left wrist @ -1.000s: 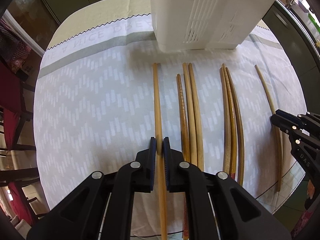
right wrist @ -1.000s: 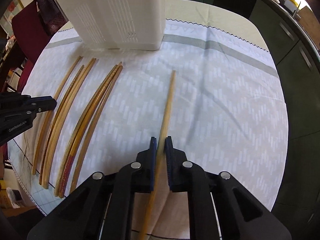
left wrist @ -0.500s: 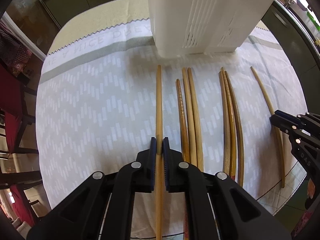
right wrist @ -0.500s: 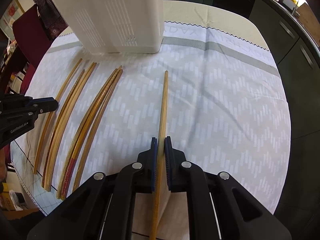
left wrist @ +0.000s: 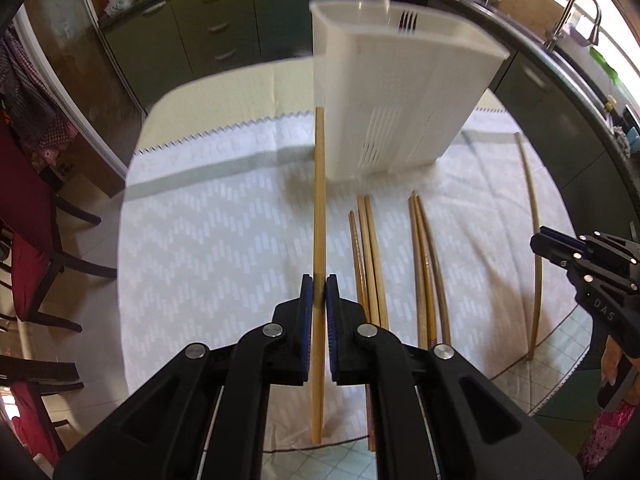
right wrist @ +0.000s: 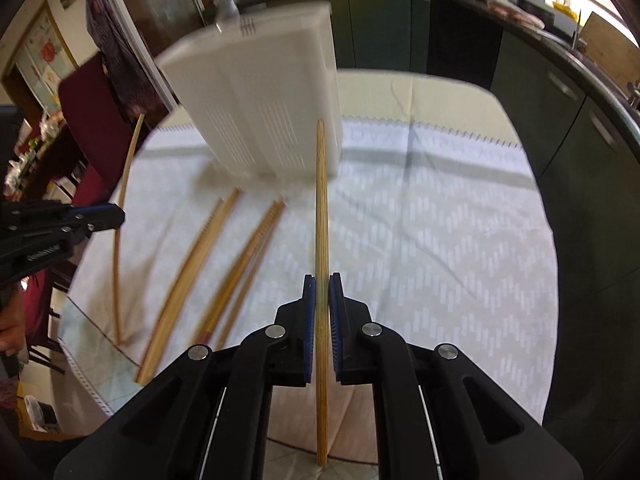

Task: Organize utensils
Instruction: 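Carry the chopstick into the caddy and open the left tool while the right carries its chopstick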

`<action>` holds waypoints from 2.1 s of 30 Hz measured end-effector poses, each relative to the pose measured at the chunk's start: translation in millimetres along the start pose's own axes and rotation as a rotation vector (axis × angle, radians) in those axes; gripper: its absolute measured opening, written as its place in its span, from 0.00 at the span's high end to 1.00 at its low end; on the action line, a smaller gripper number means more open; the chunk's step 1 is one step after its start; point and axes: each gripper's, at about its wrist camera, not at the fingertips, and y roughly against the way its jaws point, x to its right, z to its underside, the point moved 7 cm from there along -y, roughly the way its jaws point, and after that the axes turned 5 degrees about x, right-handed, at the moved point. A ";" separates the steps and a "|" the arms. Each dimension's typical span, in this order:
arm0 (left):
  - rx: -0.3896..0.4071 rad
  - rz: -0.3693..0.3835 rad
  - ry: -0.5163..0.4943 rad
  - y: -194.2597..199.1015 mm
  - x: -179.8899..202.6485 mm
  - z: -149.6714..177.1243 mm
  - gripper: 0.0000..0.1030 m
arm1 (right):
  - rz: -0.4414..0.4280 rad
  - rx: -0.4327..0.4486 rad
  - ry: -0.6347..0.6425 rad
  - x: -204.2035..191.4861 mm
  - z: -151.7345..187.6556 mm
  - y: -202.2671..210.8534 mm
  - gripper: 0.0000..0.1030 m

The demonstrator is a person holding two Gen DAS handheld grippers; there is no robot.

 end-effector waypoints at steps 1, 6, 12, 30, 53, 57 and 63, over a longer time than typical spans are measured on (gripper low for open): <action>0.014 0.002 -0.002 6.8 0.6 -0.3 0.94 | -0.007 0.024 -0.001 -2.0 -2.5 8.4 0.92; 0.072 0.008 -0.008 34.5 2.7 -2.2 0.94 | -0.008 0.123 -0.004 3.4 -7.6 42.3 0.92; 0.133 0.005 -0.015 60.5 1.1 -4.9 0.94 | -0.001 0.164 -0.008 9.2 -6.2 60.3 0.92; 0.177 0.019 -0.030 86.2 3.3 -10.8 0.94 | -0.019 0.206 0.003 3.4 -4.9 85.0 0.92; 0.570 0.036 -0.044 184.3 46.1 -173.4 0.94 | -0.086 0.373 0.064 -26.2 -87.2 155.7 0.92; 0.519 0.028 -0.028 150.1 43.9 -178.1 0.94 | -0.085 0.367 0.056 -21.3 -91.1 150.5 0.92; 0.410 0.011 -0.025 92.7 33.0 -169.1 0.94 | -0.086 0.373 0.063 -29.0 -100.9 148.4 0.92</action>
